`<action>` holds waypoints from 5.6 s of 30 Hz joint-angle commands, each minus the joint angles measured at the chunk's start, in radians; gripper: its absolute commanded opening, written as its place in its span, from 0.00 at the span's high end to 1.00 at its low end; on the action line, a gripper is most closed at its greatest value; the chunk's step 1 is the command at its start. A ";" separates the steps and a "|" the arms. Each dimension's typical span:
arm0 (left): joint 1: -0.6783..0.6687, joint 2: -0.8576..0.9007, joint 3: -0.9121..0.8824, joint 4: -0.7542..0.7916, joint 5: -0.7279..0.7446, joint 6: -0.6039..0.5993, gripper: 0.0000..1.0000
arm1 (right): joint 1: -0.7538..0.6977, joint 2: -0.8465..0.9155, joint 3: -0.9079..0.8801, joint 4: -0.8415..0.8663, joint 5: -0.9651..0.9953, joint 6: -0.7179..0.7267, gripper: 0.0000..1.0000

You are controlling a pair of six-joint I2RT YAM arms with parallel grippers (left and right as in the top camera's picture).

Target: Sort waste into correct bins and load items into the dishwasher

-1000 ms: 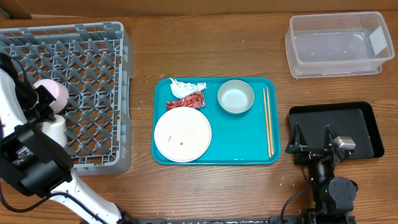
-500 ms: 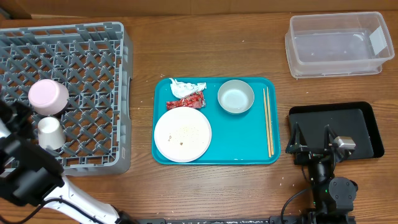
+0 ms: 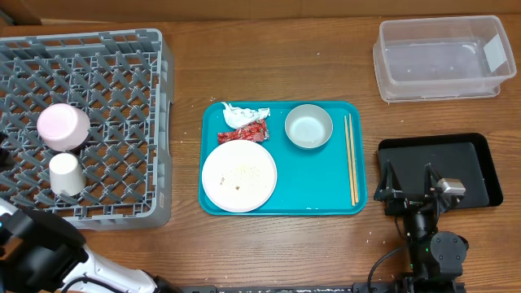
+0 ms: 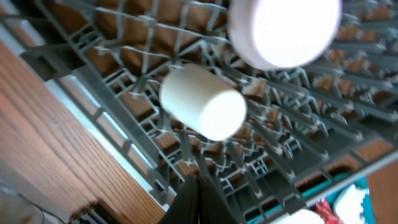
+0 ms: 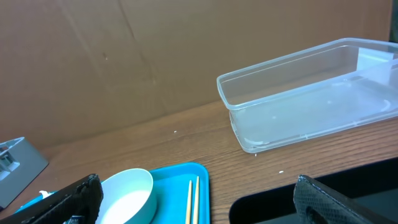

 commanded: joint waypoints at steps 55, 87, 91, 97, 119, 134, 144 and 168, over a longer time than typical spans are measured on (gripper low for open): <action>-0.037 0.002 -0.382 0.206 -0.177 -0.037 0.96 | -0.003 -0.008 -0.010 0.005 0.010 -0.003 0.00; -0.816 -0.023 0.225 0.212 0.343 -0.019 0.63 | -0.003 -0.008 -0.010 0.005 0.010 -0.003 0.00; -1.093 0.011 0.222 0.309 0.141 0.059 0.16 | -0.003 -0.008 -0.010 0.005 0.010 -0.003 0.00; -1.386 0.134 0.222 0.341 -0.074 0.226 0.14 | -0.003 -0.008 -0.010 0.006 0.010 -0.003 0.00; -1.584 0.483 0.221 0.333 -0.034 0.294 0.42 | -0.003 -0.008 -0.010 0.005 0.010 -0.003 0.00; -1.592 0.538 0.180 0.346 0.022 0.293 0.45 | -0.003 -0.008 -0.010 0.005 0.010 -0.003 0.00; -1.603 0.560 0.177 0.352 0.018 0.294 0.49 | -0.003 -0.008 -0.010 0.005 0.010 -0.003 0.00; -1.603 0.560 0.106 0.413 0.014 0.288 0.78 | -0.003 -0.008 -0.010 0.005 0.010 -0.003 0.00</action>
